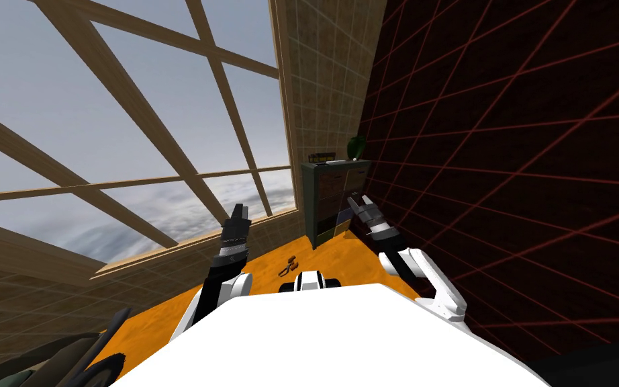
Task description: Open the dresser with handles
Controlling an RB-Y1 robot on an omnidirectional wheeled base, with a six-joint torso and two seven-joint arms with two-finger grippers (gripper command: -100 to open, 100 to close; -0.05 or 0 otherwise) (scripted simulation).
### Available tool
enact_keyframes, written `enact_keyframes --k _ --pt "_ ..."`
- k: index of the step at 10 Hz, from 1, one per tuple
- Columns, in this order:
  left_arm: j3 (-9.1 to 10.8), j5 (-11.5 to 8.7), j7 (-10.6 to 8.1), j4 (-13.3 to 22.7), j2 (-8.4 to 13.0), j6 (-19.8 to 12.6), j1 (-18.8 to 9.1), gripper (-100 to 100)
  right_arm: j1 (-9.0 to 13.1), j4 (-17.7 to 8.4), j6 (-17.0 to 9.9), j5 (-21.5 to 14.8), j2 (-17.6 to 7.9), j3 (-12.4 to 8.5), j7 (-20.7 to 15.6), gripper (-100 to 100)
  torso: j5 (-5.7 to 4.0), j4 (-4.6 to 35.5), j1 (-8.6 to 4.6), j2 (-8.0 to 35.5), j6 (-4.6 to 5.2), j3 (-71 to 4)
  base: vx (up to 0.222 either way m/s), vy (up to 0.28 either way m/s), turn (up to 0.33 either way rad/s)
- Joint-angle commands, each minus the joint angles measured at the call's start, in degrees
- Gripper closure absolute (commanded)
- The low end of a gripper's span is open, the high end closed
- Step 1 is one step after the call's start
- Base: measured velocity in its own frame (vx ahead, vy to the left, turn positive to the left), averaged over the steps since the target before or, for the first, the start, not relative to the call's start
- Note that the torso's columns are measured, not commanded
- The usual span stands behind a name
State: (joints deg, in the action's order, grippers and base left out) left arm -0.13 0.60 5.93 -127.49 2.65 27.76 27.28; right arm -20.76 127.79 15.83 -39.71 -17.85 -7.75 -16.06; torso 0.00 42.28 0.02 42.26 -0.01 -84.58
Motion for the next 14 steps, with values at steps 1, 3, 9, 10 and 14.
enact_keyframes --k 1,3,9,10,14 --pt "0.0 0.0 0.0 0.0 0.0 0.0 0.0 0 0.6 -0.5 -0.8 -4.2 -1.0 -0.5 -2.6 -100 0.0 0.0 -0.02 0.0 0.01 0.0 0.07 0.019 0.028" --pt "0.0 0.0 0.0 0.0 0.0 0.0 0.0 0 1.0 -0.9 -1.4 -7.2 -1.6 -0.8 -4.2 -100 0.0 0.0 -0.03 0.0 0.01 0.0 0.059 0.014 0.032" --pt "0.0 0.0 0.0 0.0 0.0 0.0 0.0 0 2.4 -2.5 -2.9 -16.2 -4.0 -1.8 -9.3 -100 0.0 0.0 -0.02 0.1 0.01 0.0 0.06 0.015 0.026" --pt "0.0 0.0 0.0 0.0 0.0 0.0 0.0 0 2.4 -2.5 -2.9 -17.2 -4.0 -1.8 -9.3 -100 0.0 0.0 -0.01 0.0 0.0 0.0 0.054 0.015 0.022" --pt "0.0 0.0 0.0 0.0 0.0 0.0 0.0 0 3.3 -3.7 -4.0 -23.1 -5.8 -2.4 -12.6 -100 0.0 0.0 0.0 0.0 0.0 0.0 0.059 0.015 0.028"
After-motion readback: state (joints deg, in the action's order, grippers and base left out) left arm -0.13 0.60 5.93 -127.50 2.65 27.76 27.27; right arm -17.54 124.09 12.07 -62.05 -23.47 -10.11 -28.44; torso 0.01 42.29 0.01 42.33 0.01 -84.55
